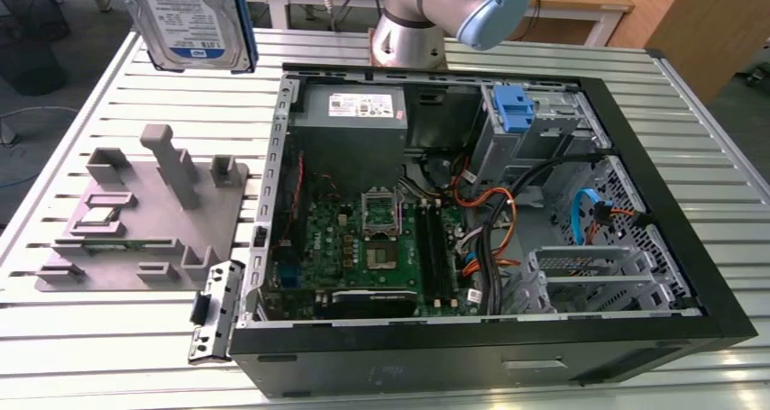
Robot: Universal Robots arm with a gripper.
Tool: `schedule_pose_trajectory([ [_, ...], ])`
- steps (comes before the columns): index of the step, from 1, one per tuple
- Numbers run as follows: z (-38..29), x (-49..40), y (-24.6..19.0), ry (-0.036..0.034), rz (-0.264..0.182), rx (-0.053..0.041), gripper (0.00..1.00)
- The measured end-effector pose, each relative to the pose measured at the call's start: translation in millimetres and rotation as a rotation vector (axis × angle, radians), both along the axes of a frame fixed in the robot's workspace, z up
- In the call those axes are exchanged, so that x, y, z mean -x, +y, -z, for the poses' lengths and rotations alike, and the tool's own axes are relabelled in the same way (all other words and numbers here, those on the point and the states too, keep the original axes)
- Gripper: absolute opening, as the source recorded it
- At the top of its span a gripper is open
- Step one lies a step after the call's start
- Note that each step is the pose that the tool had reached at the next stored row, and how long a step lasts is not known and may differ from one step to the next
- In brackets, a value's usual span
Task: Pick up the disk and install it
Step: 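Pick up the disk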
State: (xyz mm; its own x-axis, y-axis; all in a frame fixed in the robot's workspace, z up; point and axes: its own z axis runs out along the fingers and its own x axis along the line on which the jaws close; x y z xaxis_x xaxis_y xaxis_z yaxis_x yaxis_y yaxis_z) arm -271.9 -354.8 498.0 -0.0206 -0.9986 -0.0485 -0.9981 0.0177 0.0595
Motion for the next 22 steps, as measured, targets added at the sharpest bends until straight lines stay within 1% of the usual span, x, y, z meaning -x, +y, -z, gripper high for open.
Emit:
schedule_pose_trajectory([
  [8, 0.1, -16.0, 0.0, -0.0001, 0.0, -0.0001, 0.35],
  [14, 0.1, -33.4, -0.3, 0.0, 0.0, -0.0001, 0.35],
  [17, 0.1, -40.5, -1.9, 0.0001, 0.0, 0.0, 0.35],
  [22, 0.1, -53.4, -6.9, 0.0004, 0.0, -0.0001, 0.35],
])
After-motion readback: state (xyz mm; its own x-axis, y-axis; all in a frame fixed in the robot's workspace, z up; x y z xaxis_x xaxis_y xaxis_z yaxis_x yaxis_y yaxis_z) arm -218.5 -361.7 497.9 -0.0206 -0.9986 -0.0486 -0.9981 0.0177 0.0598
